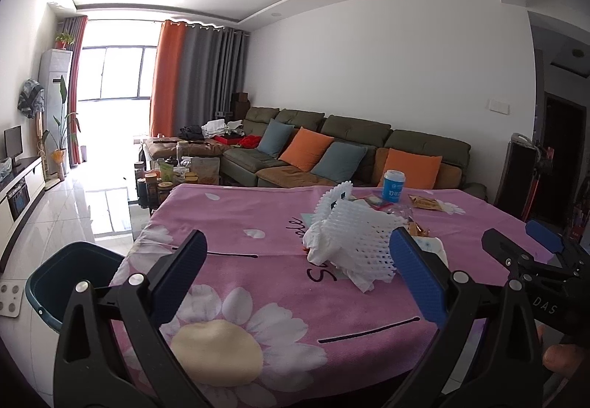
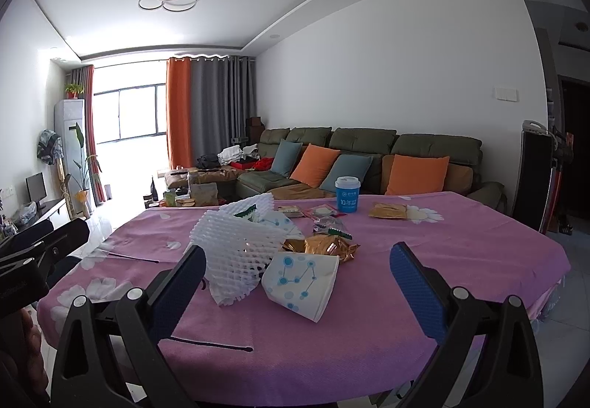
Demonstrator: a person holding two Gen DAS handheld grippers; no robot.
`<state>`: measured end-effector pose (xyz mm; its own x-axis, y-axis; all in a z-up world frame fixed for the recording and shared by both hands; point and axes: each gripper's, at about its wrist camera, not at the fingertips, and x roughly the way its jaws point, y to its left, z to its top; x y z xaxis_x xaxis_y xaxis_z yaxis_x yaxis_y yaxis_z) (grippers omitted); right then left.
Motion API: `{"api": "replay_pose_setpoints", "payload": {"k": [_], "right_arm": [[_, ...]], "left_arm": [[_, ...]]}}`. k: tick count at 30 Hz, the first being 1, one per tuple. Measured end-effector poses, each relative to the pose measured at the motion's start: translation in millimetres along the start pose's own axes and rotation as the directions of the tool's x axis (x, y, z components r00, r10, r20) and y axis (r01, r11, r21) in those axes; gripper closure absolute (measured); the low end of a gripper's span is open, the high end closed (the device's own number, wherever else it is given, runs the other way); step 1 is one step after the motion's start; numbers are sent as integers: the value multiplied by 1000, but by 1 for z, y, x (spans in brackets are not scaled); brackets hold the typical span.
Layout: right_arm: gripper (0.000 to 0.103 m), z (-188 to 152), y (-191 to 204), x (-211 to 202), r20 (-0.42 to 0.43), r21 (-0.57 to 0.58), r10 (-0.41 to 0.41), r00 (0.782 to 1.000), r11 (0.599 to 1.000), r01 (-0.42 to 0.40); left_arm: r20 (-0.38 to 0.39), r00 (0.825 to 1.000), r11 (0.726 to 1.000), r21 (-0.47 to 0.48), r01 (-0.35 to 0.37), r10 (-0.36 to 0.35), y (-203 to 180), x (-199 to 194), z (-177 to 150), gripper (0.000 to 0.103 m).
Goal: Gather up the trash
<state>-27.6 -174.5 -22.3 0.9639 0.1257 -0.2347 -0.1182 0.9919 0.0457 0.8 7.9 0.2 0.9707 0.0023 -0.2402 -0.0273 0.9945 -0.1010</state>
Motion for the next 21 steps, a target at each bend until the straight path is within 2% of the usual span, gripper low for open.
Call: {"api": "replay_pose_setpoints", "payload": {"k": [6,15,21], "right_arm": [[7,1,0,0,4,1,0,1000,1000,0],[7,1,1,0,4,-2,2,1000,1000,-2],[7,2,1,-1,4,-1,1,1000,1000,-1]], "left_arm": [[-26,1000,1000,-27,0,-1,4,5,1,5],[-14,999,998,-46,-40,39,9,4,2,6],[-3,999,998,-41,-42,42,9,1,3,6]]}}
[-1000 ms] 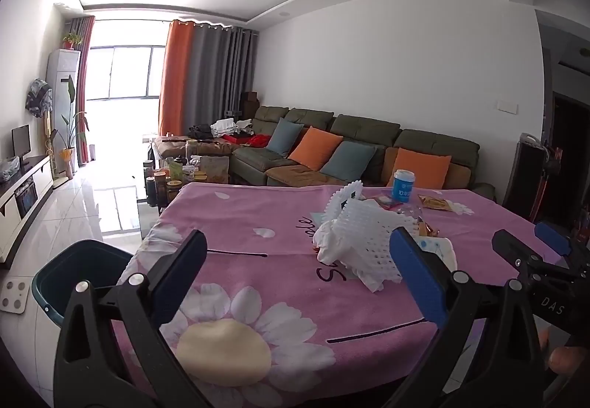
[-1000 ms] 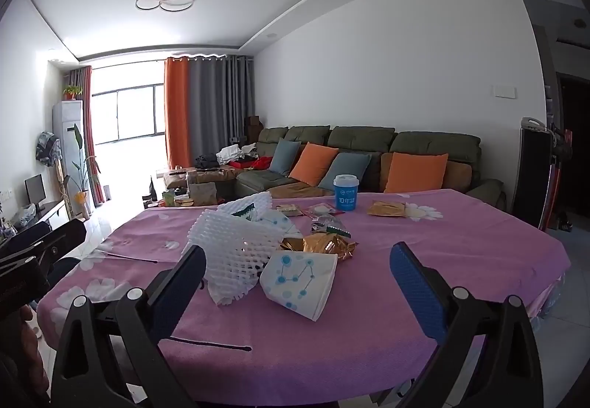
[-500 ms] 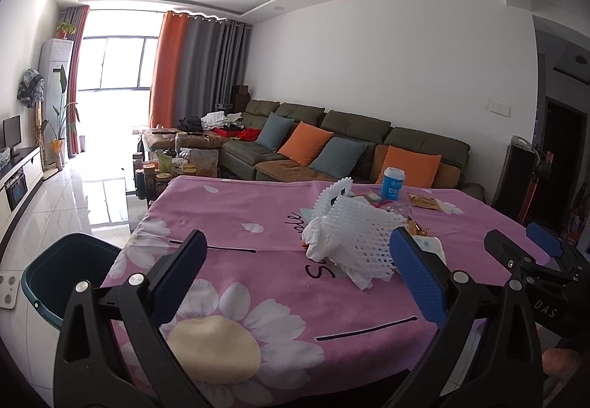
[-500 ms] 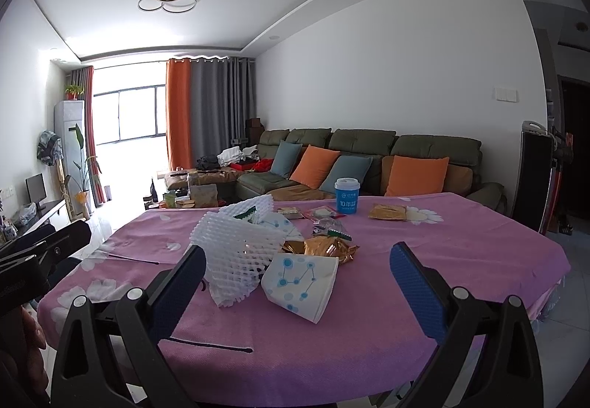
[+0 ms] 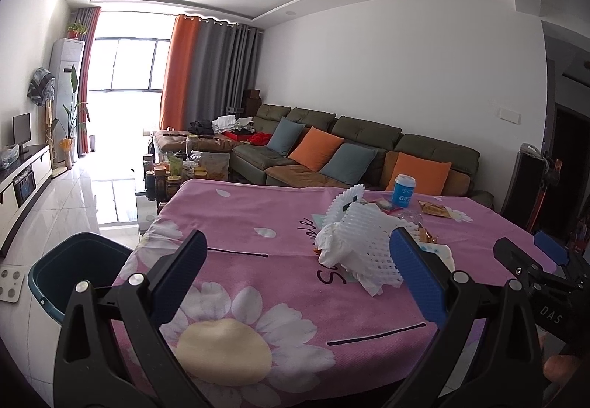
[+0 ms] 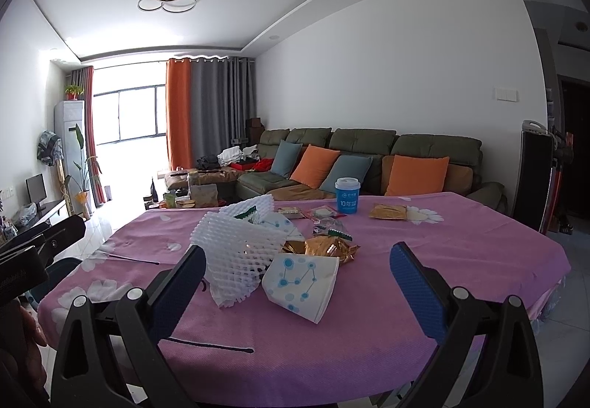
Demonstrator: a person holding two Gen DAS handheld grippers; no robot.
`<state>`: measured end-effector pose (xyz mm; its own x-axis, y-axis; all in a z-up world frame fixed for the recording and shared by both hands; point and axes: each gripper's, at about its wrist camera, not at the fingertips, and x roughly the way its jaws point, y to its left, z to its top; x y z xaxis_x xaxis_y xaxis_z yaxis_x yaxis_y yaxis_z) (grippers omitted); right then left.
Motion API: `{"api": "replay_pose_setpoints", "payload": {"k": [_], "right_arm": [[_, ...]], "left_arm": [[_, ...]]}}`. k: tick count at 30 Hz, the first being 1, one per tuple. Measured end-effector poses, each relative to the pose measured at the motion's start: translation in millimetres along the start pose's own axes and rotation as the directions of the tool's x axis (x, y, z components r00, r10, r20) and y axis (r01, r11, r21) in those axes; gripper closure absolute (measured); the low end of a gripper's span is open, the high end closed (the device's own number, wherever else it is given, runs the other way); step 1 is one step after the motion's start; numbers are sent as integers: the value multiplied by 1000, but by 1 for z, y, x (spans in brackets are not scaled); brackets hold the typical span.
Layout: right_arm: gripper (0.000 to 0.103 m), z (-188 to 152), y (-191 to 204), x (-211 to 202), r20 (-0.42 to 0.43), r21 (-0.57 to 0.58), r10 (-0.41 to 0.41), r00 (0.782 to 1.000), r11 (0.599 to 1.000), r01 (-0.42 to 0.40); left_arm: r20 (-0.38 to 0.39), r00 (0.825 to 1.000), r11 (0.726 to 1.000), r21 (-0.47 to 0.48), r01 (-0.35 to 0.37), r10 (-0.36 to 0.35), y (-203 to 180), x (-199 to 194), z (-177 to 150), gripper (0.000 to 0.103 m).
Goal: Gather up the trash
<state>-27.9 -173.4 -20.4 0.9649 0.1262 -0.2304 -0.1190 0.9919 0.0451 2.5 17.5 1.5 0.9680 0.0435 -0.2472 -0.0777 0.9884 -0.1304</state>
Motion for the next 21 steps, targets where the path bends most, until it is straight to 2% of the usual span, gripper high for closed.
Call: {"api": "replay_pose_setpoints", "payload": {"k": [8,21], "right_arm": [[7,0,0,1,-1,1,0,1000,1000,0],[7,0,0,0,-2,3,1,1000,1000,-1]], "left_arm": [[18,1000,1000,10,5,-5,-3,-4,-1,6],[-3,1000,1000,22,12,-12,-3,0,0,6]]}}
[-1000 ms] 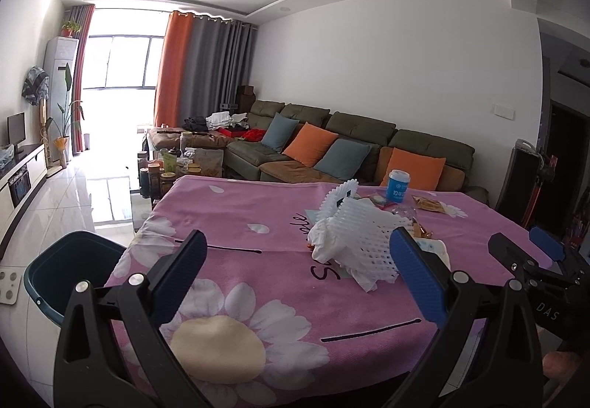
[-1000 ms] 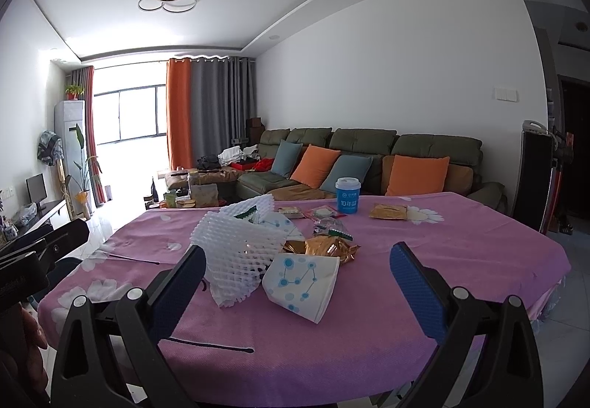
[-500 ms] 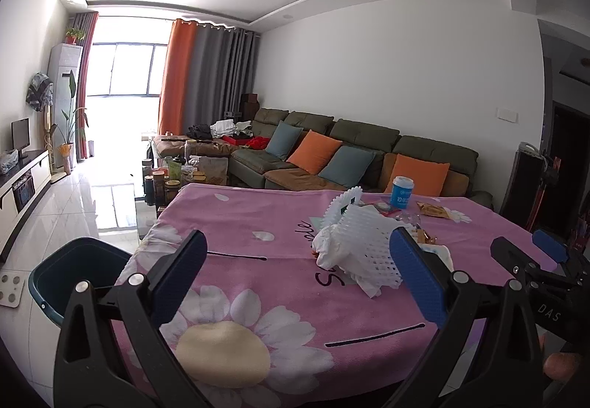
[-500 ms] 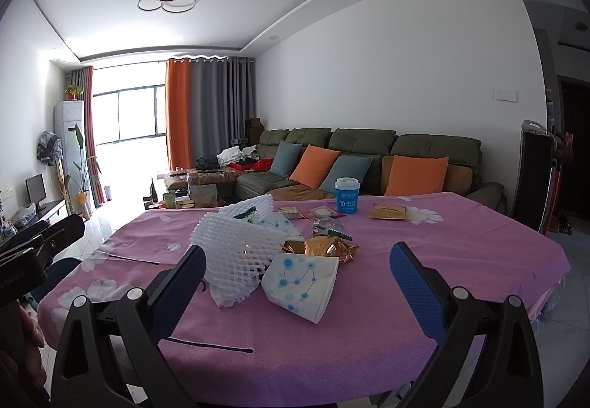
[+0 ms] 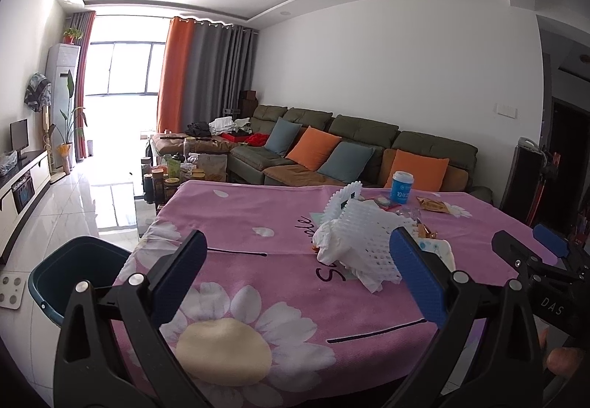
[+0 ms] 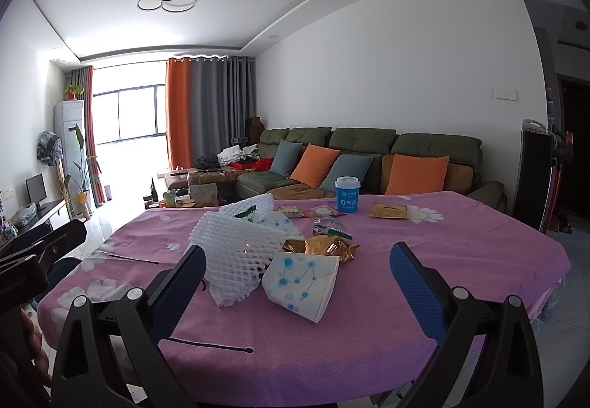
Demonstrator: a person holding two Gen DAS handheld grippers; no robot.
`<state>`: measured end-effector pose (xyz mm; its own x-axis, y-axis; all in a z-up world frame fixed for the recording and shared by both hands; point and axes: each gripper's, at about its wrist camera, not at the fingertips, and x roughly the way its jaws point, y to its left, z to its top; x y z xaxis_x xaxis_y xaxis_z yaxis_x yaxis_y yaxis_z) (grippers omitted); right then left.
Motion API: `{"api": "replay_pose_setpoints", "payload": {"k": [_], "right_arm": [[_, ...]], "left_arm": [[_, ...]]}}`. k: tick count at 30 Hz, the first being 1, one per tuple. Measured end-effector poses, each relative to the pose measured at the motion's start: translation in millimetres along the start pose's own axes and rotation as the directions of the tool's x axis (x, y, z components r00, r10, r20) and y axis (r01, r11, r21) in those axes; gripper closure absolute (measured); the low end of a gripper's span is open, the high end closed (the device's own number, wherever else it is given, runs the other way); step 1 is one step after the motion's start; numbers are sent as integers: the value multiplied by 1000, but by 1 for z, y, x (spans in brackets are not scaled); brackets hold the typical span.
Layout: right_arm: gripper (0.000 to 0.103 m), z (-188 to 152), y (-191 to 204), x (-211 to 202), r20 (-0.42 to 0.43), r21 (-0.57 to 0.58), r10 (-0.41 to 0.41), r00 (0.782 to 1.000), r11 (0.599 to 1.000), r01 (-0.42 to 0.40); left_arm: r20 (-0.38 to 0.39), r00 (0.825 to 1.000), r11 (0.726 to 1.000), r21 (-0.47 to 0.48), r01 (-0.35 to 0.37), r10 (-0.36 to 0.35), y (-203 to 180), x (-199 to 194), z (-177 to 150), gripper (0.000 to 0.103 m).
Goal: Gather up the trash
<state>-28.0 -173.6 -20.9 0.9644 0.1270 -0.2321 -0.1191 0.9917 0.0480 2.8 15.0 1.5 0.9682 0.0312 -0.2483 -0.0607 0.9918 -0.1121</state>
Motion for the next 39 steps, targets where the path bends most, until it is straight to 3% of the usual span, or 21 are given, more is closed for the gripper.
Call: {"api": "replay_pose_setpoints", "payload": {"k": [39], "right_arm": [[7,7,-1,1,16,-3,8,1000,1000,-8]], "left_arm": [[6,1000,999,30,16,-16,-7,1,4,6]]}}
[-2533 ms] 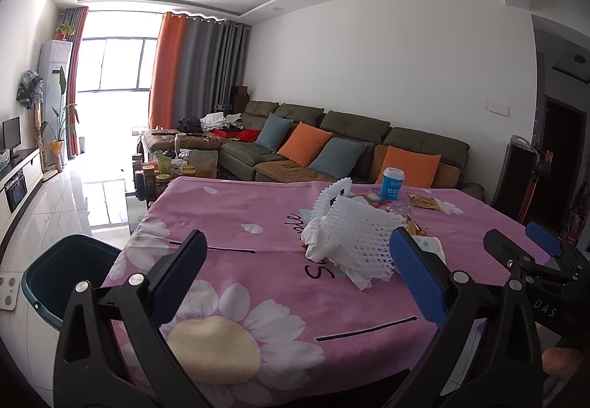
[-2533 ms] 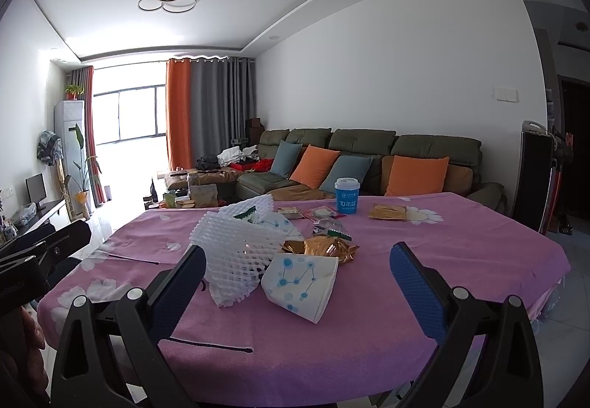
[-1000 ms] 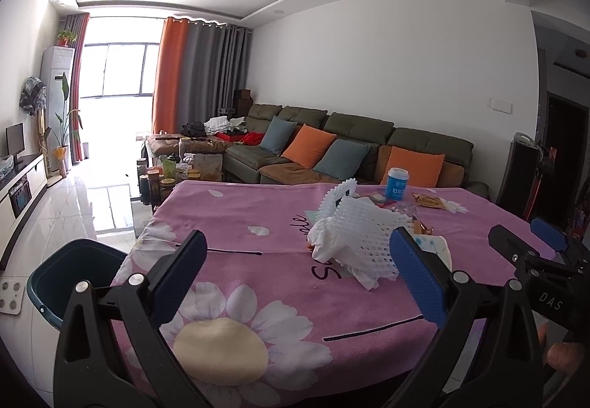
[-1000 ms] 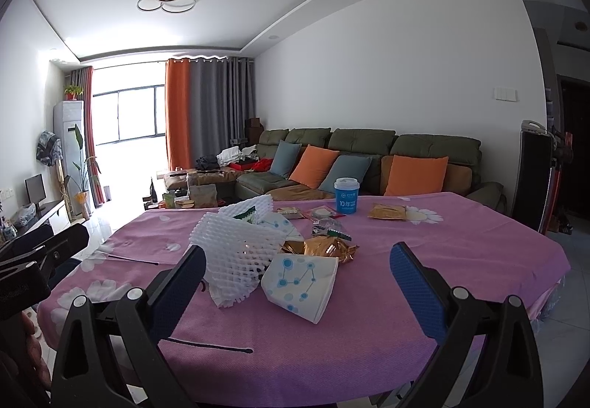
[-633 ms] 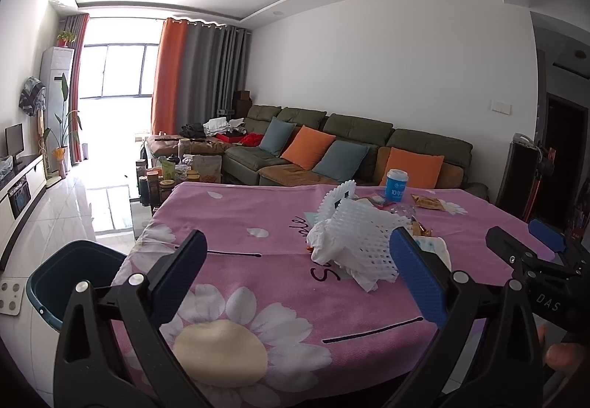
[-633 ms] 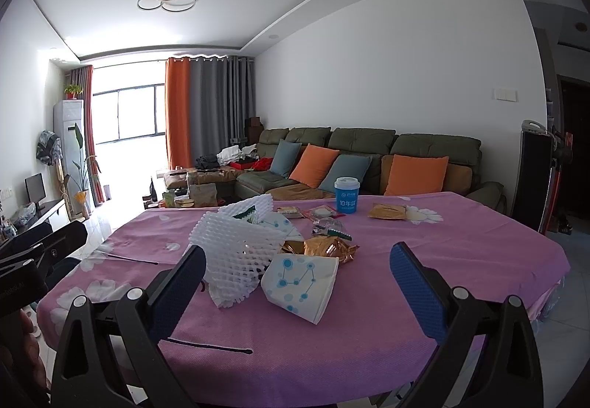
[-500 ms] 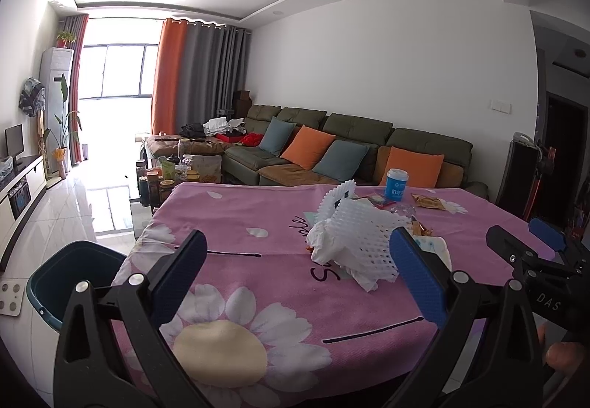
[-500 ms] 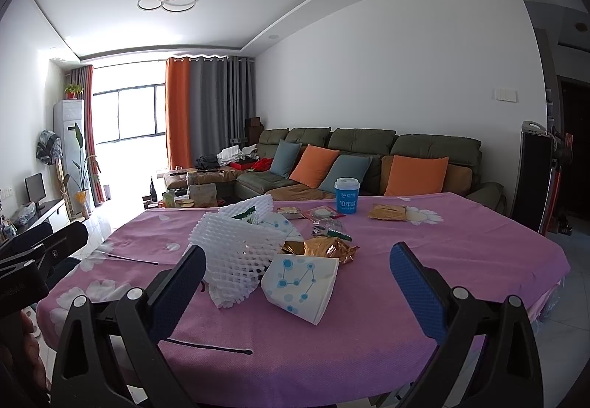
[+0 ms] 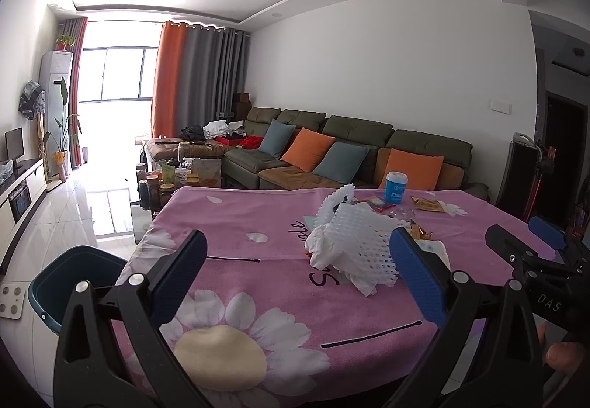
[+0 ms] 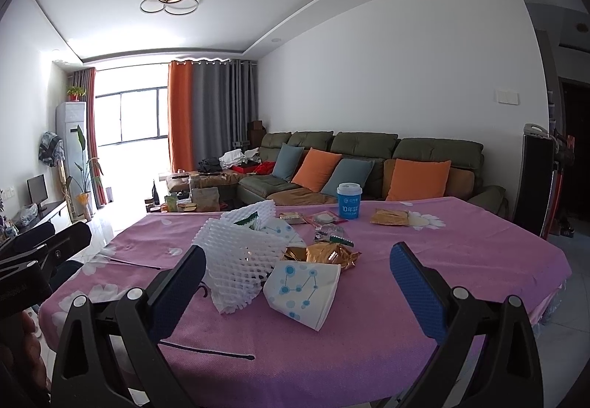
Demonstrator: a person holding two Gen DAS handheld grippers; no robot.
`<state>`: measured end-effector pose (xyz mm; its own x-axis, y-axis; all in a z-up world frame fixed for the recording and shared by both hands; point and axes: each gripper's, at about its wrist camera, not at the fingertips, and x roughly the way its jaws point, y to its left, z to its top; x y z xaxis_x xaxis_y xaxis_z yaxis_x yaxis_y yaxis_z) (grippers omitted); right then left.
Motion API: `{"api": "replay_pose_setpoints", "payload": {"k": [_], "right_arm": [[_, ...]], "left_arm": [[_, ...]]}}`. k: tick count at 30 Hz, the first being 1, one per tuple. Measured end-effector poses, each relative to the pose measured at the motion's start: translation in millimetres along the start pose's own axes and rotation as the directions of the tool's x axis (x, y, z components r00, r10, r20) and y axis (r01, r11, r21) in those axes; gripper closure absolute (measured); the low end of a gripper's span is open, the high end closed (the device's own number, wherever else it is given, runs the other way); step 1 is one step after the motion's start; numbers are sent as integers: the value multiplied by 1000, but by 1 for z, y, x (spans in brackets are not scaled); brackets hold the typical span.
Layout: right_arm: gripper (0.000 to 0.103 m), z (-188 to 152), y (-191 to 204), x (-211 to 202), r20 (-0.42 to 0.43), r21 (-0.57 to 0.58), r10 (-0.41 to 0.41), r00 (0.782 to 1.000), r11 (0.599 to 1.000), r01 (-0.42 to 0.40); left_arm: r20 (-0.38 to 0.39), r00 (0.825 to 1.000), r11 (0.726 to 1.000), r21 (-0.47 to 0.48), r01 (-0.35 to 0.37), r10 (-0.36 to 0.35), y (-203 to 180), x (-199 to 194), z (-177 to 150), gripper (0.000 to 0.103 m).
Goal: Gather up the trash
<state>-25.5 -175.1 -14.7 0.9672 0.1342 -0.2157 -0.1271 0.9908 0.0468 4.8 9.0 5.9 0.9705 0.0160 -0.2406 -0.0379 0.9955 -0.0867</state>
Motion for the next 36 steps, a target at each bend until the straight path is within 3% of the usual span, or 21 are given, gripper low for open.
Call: {"api": "replay_pose_setpoints", "payload": {"k": [25,36], "right_arm": [[7,7,-6,26,-70,-5,17,997,1000,-17],[7,-2,-17,72,-201,38,-8,980,999,16]], "left_arm": [[15,999,999,13,34,-34,-3,6,15,6],[-35,998,998,7,60,-60,-7,45,21,6]]}}
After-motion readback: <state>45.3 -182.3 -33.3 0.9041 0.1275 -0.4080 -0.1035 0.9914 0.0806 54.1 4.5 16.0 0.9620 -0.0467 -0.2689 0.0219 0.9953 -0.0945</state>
